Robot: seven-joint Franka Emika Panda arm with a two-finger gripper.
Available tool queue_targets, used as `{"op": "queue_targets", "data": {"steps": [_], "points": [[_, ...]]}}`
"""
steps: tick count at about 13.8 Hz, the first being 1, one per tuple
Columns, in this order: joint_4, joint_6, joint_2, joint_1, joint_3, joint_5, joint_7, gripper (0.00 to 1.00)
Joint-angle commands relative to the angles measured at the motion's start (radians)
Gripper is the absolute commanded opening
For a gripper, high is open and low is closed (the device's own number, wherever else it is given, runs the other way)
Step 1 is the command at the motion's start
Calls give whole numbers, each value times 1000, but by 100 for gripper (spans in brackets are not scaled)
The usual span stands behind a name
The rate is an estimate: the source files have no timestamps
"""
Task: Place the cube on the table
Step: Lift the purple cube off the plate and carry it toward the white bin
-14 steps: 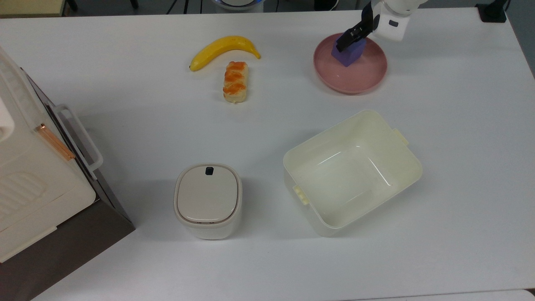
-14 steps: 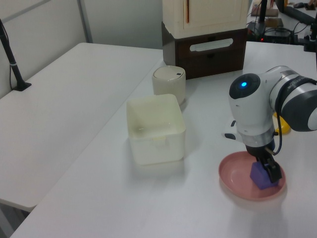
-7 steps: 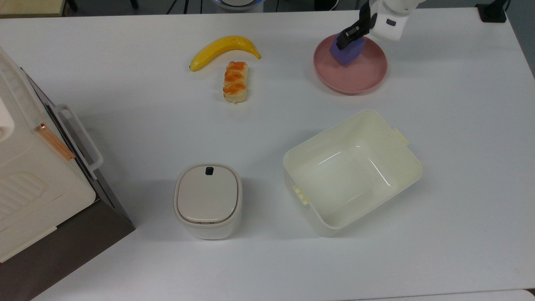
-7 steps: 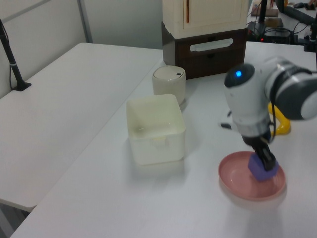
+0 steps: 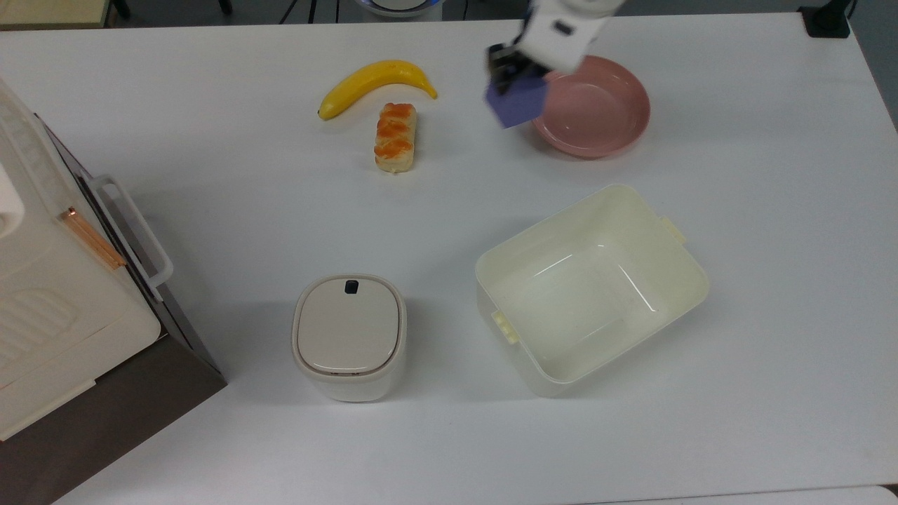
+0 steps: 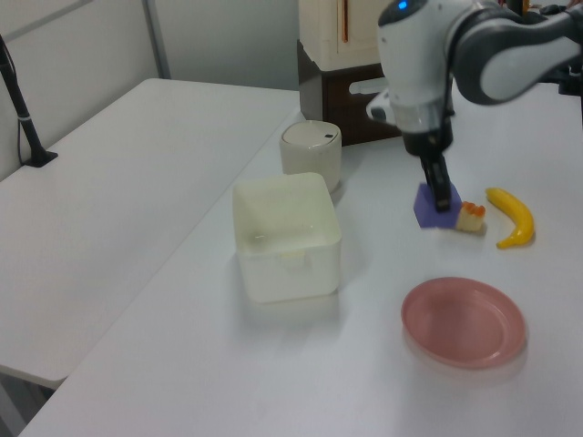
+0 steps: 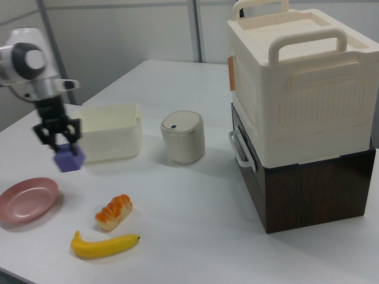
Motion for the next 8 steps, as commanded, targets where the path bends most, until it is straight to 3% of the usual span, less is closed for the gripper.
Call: {"op": "queue_targets", "data": {"steps": [1, 2, 5, 6, 8], "points": [[6, 96, 16, -176, 1, -18, -71, 32], [5, 134, 21, -241, 1, -18, -97, 35], [8, 182, 35, -343, 1, -18, -132, 39], [8, 199, 36, -371, 1, -18, -132, 46], [8, 234, 47, -426, 1, -16, -132, 74]]}}
